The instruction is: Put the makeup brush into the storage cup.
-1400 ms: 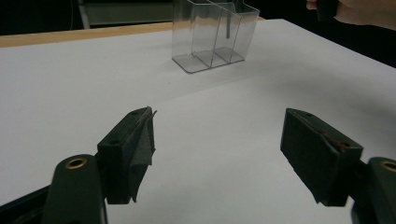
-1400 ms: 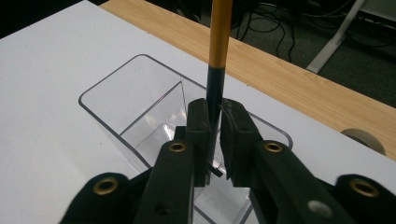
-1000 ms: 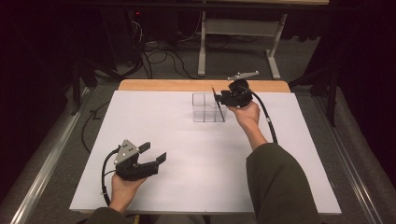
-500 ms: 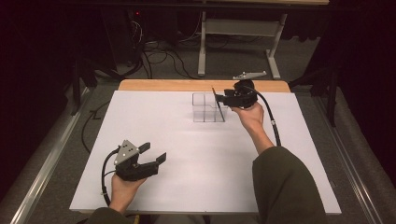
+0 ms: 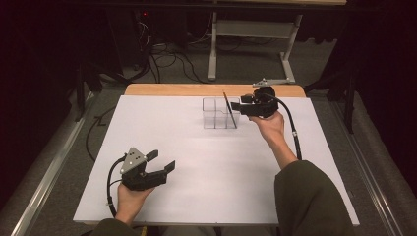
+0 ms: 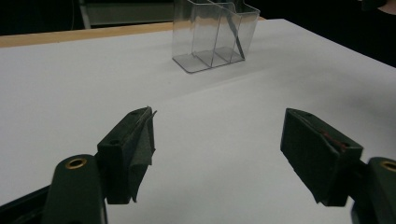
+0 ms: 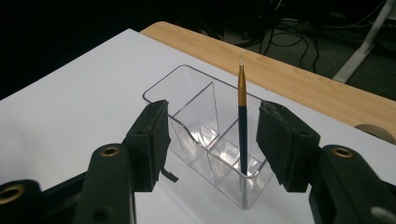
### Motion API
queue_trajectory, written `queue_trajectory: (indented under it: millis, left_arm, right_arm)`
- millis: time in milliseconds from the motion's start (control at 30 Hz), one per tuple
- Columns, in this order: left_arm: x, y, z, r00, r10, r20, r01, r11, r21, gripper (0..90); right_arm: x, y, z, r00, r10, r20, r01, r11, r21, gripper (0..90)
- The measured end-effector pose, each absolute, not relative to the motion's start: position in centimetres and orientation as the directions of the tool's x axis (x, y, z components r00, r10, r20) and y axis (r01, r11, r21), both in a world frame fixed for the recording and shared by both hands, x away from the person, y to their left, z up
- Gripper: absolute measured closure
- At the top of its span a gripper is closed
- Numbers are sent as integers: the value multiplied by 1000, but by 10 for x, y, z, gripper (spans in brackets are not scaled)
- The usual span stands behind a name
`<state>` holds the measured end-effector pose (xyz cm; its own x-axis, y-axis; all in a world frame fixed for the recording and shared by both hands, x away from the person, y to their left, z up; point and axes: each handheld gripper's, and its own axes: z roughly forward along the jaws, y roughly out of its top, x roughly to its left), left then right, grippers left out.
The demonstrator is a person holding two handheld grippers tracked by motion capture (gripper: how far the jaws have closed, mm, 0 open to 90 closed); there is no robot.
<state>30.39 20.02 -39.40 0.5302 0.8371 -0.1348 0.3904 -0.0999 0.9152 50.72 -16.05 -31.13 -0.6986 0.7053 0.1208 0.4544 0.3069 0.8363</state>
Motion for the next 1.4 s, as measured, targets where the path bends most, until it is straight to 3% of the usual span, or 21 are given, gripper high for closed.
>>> queue_trajectory:
  millis: [600,1400]
  left_arm:
    - [304,200,-394,530,837,-137,392,-99,915,264]
    - [304,199,-394,532,835,-141,394,-96,914,264]
  right_arm:
    - [496,-172,-309,-672,732,114,435,266,860,367]
    - [480,-183,-305,-686,719,109,414,262,872,370]
